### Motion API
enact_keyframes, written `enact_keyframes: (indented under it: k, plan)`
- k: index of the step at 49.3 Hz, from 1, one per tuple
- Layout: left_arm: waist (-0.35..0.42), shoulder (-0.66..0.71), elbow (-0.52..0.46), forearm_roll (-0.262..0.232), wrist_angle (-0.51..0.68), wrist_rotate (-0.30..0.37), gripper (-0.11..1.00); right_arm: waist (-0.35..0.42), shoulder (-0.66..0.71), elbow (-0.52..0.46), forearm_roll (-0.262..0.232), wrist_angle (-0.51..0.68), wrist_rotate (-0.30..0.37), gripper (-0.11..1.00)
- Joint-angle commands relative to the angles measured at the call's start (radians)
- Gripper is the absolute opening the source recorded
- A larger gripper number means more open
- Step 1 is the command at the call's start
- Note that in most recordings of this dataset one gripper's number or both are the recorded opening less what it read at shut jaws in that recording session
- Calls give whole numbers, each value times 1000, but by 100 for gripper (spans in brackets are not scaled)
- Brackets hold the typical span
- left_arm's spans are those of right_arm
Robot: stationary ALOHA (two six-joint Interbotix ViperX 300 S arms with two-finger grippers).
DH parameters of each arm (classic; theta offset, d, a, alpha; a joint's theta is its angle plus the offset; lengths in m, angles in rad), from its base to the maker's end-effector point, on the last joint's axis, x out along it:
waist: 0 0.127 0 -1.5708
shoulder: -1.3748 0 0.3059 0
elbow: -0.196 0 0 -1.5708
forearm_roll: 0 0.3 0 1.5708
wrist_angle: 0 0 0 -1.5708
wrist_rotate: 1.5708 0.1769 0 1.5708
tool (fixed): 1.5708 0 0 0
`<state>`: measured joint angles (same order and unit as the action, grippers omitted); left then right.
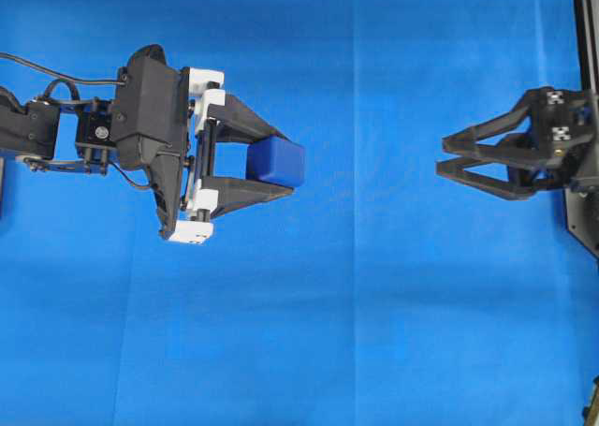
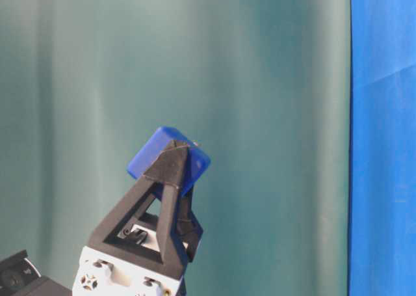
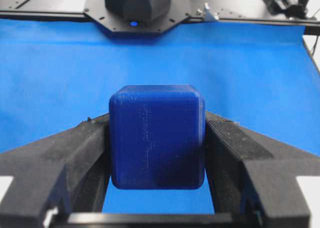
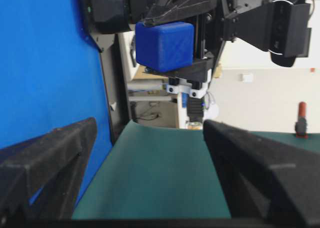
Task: Handover the blue block to the right arm after grasping it with the left arm, then place it in the designated position.
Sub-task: 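Move the open right gripper to the cube held by the left gripper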
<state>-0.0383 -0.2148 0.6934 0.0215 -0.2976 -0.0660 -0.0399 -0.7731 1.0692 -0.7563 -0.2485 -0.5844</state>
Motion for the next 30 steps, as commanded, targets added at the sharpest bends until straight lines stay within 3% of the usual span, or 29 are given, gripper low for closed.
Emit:
enact_keyframes:
  k: [1, 30]
  plan:
    - [3, -26, -15, -2, -9, -2, 46, 2, 35, -49, 6, -8, 3, 94]
    - [3, -28, -20, -2, -2, -3, 46, 2, 399, -324, 8, -61, 3, 94]
